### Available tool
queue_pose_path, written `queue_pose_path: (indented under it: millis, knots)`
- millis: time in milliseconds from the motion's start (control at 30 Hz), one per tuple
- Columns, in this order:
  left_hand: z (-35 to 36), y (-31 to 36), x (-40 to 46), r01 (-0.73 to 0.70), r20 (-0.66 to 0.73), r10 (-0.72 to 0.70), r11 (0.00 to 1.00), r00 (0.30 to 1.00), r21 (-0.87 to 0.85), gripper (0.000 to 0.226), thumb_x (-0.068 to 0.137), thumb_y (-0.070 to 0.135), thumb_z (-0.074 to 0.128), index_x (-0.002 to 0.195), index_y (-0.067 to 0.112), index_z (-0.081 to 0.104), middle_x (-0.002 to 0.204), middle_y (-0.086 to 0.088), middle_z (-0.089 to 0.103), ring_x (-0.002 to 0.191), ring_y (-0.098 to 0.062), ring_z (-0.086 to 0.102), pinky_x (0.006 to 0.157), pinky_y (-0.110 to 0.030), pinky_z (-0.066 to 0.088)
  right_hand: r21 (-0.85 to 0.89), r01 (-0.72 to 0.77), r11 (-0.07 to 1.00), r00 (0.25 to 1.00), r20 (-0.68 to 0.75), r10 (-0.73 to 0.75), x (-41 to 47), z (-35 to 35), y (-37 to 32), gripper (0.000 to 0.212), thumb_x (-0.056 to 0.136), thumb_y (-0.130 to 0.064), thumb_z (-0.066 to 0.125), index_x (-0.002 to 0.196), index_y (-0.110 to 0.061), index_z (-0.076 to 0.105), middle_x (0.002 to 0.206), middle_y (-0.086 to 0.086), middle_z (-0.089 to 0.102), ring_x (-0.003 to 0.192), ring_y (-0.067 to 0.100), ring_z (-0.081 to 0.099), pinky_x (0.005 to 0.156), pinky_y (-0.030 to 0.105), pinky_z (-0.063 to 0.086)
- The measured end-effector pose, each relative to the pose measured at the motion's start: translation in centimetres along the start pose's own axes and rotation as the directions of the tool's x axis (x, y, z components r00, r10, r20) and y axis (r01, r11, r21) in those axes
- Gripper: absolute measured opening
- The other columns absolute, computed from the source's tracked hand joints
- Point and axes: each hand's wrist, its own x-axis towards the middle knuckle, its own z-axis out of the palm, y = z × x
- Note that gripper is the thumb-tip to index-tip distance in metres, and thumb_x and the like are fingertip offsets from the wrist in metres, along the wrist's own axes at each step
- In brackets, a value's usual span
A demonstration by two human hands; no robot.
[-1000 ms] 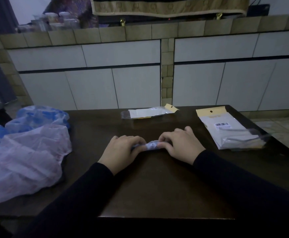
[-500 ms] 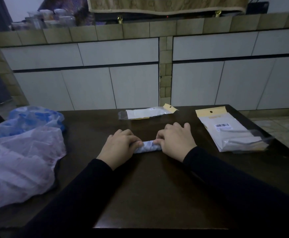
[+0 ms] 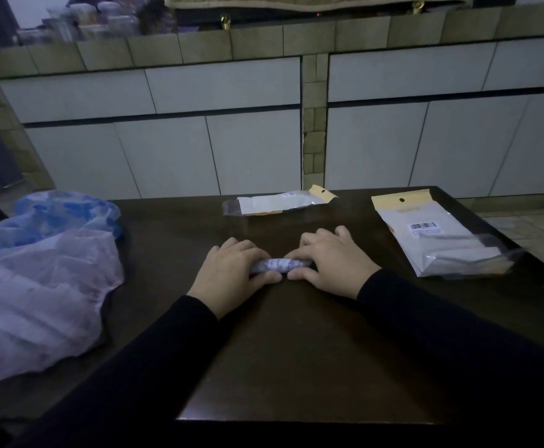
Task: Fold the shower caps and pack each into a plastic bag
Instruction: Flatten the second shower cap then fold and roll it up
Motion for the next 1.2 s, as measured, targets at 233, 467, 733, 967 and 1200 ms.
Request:
queue_pose_path:
  millis: [233,467,733,967,1200]
  knots:
    - [-0.5,0.2,-0.2,-0.026,-0.022,0.025,0.998,0.999,-0.053,0.034,0.089,0.053,0.056,0.114,0.032,0.065,0.103,0.012,0.06,0.089,-0.005,0.05,0.076,-0.023,0.041,0.062,-0.006,0.998,1.0,-0.024,0.008,0.2,-0.1,-0.1,0.034,0.096,-0.044,0.048,0.127,-0.034,0.057,0.111,-0.009,0.057,0.107,0.011,0.05,0.099,0.034,0.027]
    - [-0.5,0.7,-0.7,-0.04,-0.09,0.03,0.994,0.995,-0.106,0.027,0.087,0.049,0.06,0.11,0.036,0.066,0.097,0.014,0.063,0.085,-0.002,0.051,0.069,-0.019,0.036,0.014,0.02,1.0,0.999,-0.029,-0.02,-0.3,-0.8,0.2,0.034,0.094,-0.048,0.052,0.123,-0.034,0.061,0.112,-0.012,0.063,0.106,0.008,0.048,0.098,0.034,0.028]
    - [-0.6,1.8,-0.1,-0.092,-0.291,0.055,0.989,0.955,-0.115,0.027,0.085,0.042,0.06,0.108,0.028,0.067,0.085,0.019,0.048,0.075,0.0,0.043,0.069,-0.024,0.035,0.051,-0.061,0.997,0.975,-0.212,0.07,-3.3,-3.6,1.4,0.049,0.087,-0.061,0.052,0.129,-0.036,0.054,0.121,-0.012,0.06,0.112,0.011,0.048,0.098,0.036,0.034]
    - [0.3,4.8,2.3,-0.104,-0.347,0.03,0.975,0.937,-0.196,0.028,0.088,0.038,0.061,0.112,0.025,0.065,0.1,0.006,0.063,0.088,-0.009,0.056,0.082,-0.032,0.043,0.113,-0.541,0.833,0.752,-0.377,0.54,-6.8,-6.2,9.3,0.03,0.094,-0.037,0.054,0.122,-0.03,0.06,0.12,-0.001,0.062,0.111,0.02,0.054,0.097,0.04,0.039]
    - [1.6,8.4,5.4,-0.14,-0.366,0.062,0.972,0.928,-0.19,0.028,0.087,0.035,0.066,0.111,0.022,0.067,0.097,0.002,0.063,0.077,-0.006,0.05,0.069,-0.028,0.046,-0.057,-0.833,0.55,0.552,-0.044,0.832,-7.5,-4.3,13.7,0.052,0.08,-0.059,0.057,0.113,-0.019,0.057,0.093,0.002,0.059,0.096,0.026,0.052,0.086,0.041,0.034]
